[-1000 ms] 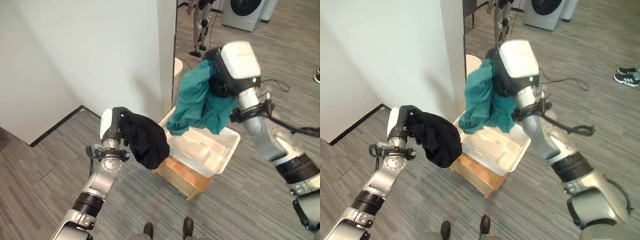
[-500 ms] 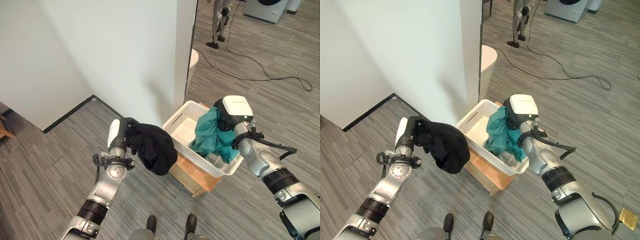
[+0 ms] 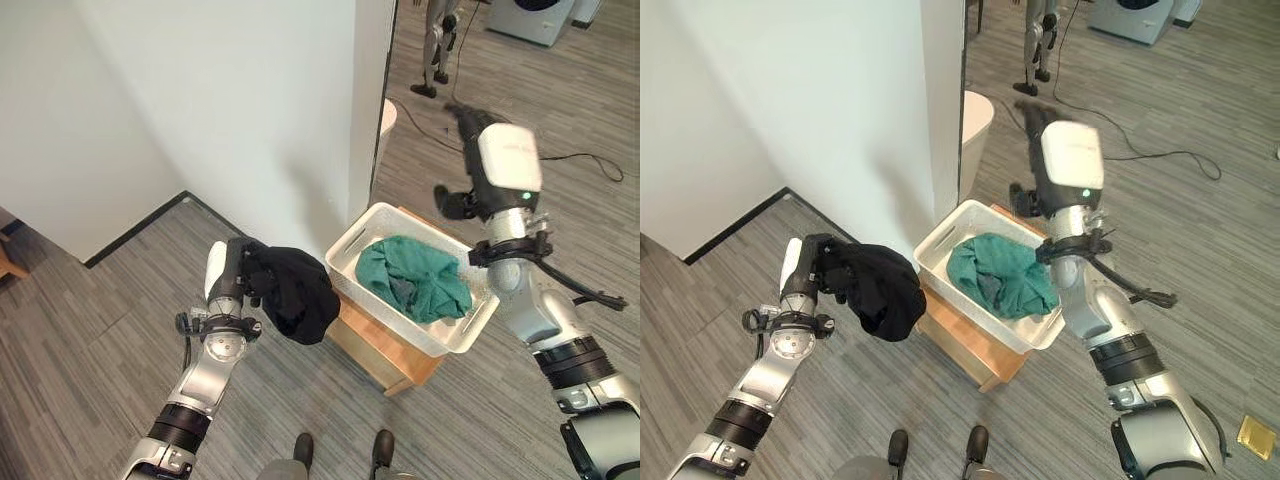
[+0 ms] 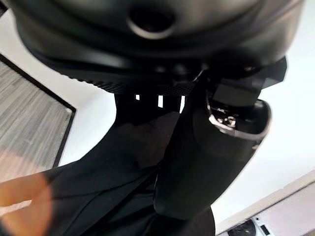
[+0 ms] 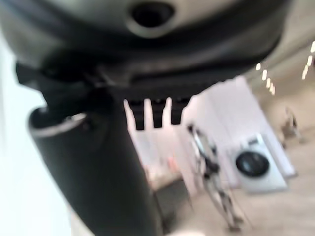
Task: Pick up bed clothes into laundry basket.
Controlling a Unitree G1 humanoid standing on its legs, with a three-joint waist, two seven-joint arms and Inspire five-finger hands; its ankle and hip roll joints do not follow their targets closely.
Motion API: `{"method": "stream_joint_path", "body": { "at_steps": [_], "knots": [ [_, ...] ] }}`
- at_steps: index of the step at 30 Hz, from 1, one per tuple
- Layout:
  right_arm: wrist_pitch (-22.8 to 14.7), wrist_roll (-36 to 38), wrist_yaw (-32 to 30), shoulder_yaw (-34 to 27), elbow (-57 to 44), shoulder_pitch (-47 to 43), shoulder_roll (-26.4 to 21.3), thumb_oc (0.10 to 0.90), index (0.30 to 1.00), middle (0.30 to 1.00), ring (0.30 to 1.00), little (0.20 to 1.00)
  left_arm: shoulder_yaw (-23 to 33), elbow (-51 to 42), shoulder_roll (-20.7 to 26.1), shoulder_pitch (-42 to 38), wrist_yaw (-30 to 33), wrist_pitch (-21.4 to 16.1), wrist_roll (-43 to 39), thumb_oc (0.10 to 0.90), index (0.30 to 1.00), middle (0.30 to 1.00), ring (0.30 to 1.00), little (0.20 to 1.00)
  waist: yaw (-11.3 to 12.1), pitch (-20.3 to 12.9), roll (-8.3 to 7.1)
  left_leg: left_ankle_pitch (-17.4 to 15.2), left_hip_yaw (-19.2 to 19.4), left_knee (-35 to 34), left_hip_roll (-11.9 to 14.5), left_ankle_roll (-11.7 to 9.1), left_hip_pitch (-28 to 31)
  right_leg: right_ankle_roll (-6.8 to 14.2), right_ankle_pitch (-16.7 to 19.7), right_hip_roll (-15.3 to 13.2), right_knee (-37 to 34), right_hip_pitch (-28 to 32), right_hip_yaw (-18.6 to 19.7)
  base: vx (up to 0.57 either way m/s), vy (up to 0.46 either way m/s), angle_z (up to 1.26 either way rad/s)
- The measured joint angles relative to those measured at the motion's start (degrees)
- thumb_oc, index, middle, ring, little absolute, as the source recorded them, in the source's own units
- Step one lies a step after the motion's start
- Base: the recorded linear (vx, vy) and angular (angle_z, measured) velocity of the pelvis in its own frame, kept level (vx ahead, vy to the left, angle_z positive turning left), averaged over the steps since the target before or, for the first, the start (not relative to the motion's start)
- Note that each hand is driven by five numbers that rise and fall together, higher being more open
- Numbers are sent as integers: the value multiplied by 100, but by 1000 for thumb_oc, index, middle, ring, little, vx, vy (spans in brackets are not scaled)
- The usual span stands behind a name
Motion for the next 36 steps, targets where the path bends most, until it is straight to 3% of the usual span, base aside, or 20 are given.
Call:
{"method": "stream_joint_path", "body": {
  "at_steps": [4,7,11,13,16,18,23,25,32,36],
  "knots": [
    [-130,30,-123,-629,-894,653,-1,800,900,900,900,900,2,-426,65,-32,-1,27,7,400,300,300,300,300,-129,2,-5,-6,101,-1,-19,28,39,42,11,-16,-1,-10,101,1,6,-12],
    [-231,4,-137,-819,-1029,1316,0,800,900,900,900,900,-59,-783,151,-290,-25,27,57,400,300,300,300,300,-426,-3,-4,-25,249,1,-39,72,104,54,57,-20,-3,-19,262,-42,24,-27],
    [-331,-184,-28,-365,611,2127,88,800,900,900,900,900,-438,-780,344,-1272,-143,15,114,400,300,300,300,300,-751,-10,4,-42,447,-1,-55,99,194,112,26,-30,-3,0,404,-20,4,-23],
    [-241,-193,256,-186,1285,2659,168,800,900,900,900,900,-556,-785,348,-1665,-194,-38,118,400,300,300,300,300,-886,-28,82,-43,454,-3,-53,100,199,115,24,-24,-36,1,411,-21,-3,-4],
    [-268,-193,414,-88,1564,3334,354,800,900,900,900,900,-568,-783,421,-1922,-192,-131,407,400,300,300,300,300,-1128,-30,222,-43,503,-3,-51,100,213,93,40,-9,-35,-11,482,-8,0,-8],
    [-253,-162,561,52,1648,3441,392,800,900,900,900,900,-578,-758,479,-1994,-194,-132,585,400,300,300,300,300,-1165,-32,241,-45,612,-4,-51,100,245,113,26,-2,-19,-24,570,-11,11,-23],
    [-541,96,588,-54,1636,3845,701,800,900,900,900,900,-1124,361,944,-2647,-131,-97,1471,400,300,300,300,300,-1458,-5,285,-76,781,-7,-44,120,222,191,29,33,-41,-149,763,3,23,-22],
    [-568,366,579,-241,1646,3989,931,800,900,900,900,900,-1167,807,973,-2738,-134,9,1591,400,300,300,300,300,-1514,17,252,-76,925,-9,-48,121,163,214,45,28,-42,-280,843,0,16,-38],
    [-559,956,586,-220,1866,4269,1209,800,900,900,900,900,-1749,1953,890,-2958,-138,286,1945,400,300,300,300,300,-1961,227,-96,-79,1195,-8,-59,124,-35,288,186,26,-39,-611,901,-13,18,-22],
    [-566,1026,586,-171,1850,4259,1314,800,900,900,900,900,-1920,2016,860,-2985,-150,296,2178,400,300,300,300,300,-2066,297,-211,-81,1334,-9,-86,128,-168,134,346,37,1,-813,1015,-38,31,-19]
  ]
}}
